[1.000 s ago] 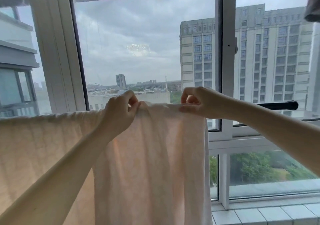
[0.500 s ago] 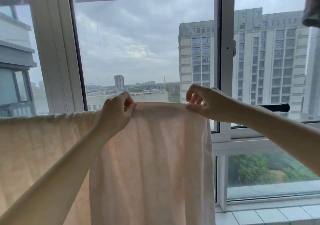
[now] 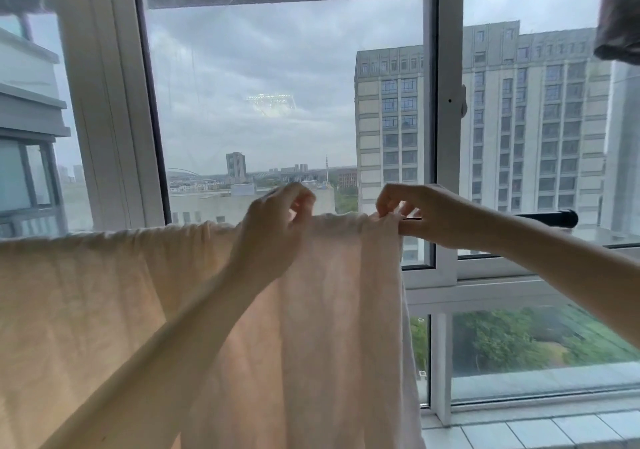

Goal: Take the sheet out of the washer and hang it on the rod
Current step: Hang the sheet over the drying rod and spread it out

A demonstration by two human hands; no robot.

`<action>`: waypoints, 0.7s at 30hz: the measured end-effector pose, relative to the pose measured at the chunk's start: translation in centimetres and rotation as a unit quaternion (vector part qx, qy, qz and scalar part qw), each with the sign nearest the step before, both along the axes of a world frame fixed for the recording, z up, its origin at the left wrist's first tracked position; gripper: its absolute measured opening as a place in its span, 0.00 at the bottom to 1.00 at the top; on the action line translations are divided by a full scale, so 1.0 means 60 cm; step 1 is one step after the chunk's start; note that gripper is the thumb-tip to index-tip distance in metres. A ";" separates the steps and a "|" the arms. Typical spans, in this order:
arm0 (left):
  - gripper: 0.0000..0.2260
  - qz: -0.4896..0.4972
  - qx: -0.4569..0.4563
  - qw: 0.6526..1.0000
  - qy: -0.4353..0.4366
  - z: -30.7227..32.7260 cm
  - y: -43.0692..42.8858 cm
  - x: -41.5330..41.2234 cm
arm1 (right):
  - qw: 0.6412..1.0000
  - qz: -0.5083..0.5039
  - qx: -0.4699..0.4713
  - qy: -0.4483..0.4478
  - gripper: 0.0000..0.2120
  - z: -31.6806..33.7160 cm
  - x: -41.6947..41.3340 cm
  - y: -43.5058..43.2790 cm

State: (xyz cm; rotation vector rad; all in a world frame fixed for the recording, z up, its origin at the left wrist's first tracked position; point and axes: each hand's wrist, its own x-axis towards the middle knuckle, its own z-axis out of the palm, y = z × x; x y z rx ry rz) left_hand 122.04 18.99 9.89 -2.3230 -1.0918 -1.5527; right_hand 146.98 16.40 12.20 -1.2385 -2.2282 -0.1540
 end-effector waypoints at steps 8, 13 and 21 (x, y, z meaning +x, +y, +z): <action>0.08 -0.008 -0.008 0.994 0.109 -0.004 0.000 0.040 | 0.976 -0.083 0.199 0.027 0.06 0.014 0.013 -0.012; 0.11 0.028 -0.020 0.996 0.081 -0.003 0.006 0.038 | 0.962 -0.128 0.234 0.055 0.06 0.035 0.059 -0.031; 0.13 0.138 -0.043 0.989 -0.032 -0.001 0.008 0.068 | 0.953 -0.173 0.239 0.074 0.08 0.019 0.129 -0.053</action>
